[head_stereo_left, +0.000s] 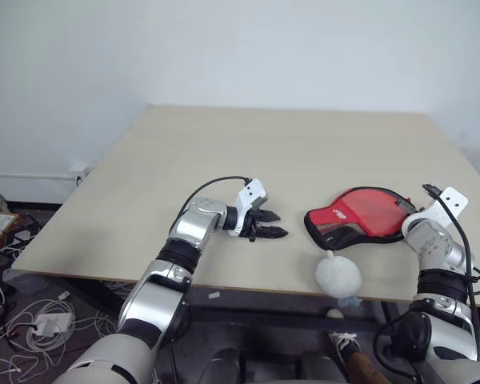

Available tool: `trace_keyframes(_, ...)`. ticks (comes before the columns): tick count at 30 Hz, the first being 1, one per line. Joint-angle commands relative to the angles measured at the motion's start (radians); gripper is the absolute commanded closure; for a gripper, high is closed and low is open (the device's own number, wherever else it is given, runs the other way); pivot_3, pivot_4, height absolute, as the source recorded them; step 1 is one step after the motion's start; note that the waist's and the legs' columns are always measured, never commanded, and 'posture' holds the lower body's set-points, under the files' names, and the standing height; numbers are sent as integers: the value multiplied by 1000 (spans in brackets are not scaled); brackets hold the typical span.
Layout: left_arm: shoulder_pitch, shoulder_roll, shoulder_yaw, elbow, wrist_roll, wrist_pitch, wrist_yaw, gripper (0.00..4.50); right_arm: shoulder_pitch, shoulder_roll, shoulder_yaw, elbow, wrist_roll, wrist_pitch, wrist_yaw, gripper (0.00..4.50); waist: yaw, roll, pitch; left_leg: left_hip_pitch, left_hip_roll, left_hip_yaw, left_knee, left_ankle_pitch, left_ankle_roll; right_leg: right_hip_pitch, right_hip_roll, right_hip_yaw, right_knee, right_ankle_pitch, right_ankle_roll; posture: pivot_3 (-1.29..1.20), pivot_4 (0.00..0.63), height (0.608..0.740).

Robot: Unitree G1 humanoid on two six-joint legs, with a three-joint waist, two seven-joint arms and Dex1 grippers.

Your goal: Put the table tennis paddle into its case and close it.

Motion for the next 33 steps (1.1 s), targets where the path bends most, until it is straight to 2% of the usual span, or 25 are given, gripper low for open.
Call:
trace_keyframes(1, -23, 4, 16, -17, -19, -15, 5, 1708, 4, -4, -1, -7, 3, 3, -4, 3124, 0, 0, 0, 0, 0, 0, 0, 0, 0, 0, 0, 0, 0, 0, 0, 0, 0, 740)
trace_keyframes(9, -24, 10, 10, -7, -11, -23, 5, 1708, 25, -7, 8, -74, 6, -20, 23, 130, -10, 0, 0, 0, 0, 0, 0, 0, 0, 0, 0, 0, 0, 0, 0, 0, 0, 740)
trace_keyframes(14, -34, 29, 23, 19, -14, -36, 5, 1708, 77, -9, 48, -280, 94, -34, 205, 57, -18, 1, 1, 0, 0, 0, 0, 0, 0, 0, 0, 0, 0, -1, 2, 0, 0, 740)
trace_keyframes(16, -37, 36, 31, 32, -19, -42, 7, 1708, 124, -20, 98, -384, 143, -36, 350, 57, -20, 1, 1, 0, 0, -1, 0, 0, 0, 0, 0, 0, 0, -3, 5, 0, 0, 740)
trace_keyframes(22, -36, 90, 48, 89, -15, -73, -17, 1708, 378, -135, 337, -764, 269, 37, 744, 57, -19, 0, 1, -1, 0, -1, -1, 0, 0, 0, 0, -1, 0, -3, 6, 0, 0, 740)
trace_keyframes(29, 18, 175, 56, 77, -7, -75, -31, 1708, 468, -207, 404, -845, 309, 42, 902, 57, -16, -2, 3, -1, -1, -1, 2, 0, 0, 1, -1, -1, -1, -3, 6, 0, 0, 740)
trace_keyframes(33, 47, 202, 56, 73, 1, -79, -14, 1708, 461, -207, 437, -831, 283, 35, 900, 57, -15, -5, 4, -1, 0, -1, 1, 0, 0, 1, -1, -2, -1, -3, 5, 0, 0, 740)
